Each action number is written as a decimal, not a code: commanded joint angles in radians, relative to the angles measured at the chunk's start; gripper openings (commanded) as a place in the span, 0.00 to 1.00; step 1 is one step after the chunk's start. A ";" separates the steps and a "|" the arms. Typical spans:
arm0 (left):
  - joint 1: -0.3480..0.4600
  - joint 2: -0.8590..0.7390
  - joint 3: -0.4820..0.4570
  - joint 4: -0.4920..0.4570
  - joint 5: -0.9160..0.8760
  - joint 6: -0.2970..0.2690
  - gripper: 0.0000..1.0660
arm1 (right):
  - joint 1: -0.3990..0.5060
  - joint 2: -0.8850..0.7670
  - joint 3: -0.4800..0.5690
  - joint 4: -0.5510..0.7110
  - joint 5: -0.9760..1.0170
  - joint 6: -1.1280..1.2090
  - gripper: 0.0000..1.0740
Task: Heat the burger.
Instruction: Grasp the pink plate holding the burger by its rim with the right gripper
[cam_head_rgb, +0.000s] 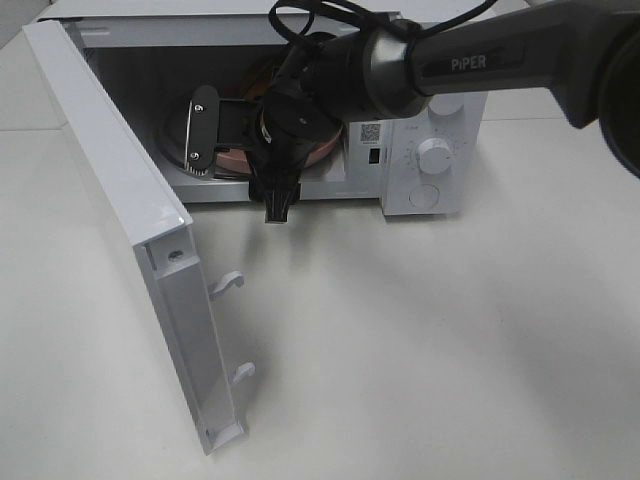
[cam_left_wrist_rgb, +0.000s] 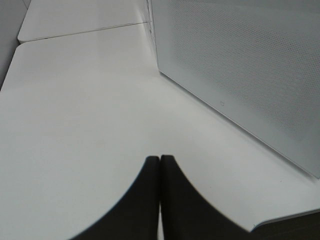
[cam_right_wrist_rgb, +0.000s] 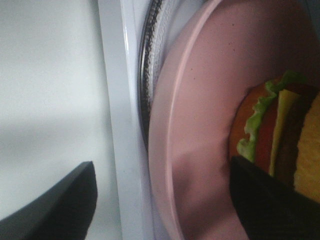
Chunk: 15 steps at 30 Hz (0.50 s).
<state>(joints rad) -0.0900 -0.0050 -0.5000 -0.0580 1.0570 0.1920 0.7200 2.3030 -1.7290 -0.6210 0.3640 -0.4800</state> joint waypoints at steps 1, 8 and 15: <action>0.002 -0.020 0.002 0.001 -0.015 -0.007 0.00 | -0.004 0.022 -0.045 -0.009 -0.003 0.025 0.67; 0.002 -0.020 0.002 0.001 -0.015 -0.007 0.00 | -0.017 0.028 -0.053 -0.003 -0.048 0.045 0.67; 0.002 -0.020 0.002 0.001 -0.015 -0.007 0.00 | -0.024 0.071 -0.053 -0.002 -0.056 0.064 0.67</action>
<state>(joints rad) -0.0900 -0.0050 -0.5000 -0.0580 1.0570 0.1920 0.6990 2.3560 -1.7720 -0.6200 0.3110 -0.4390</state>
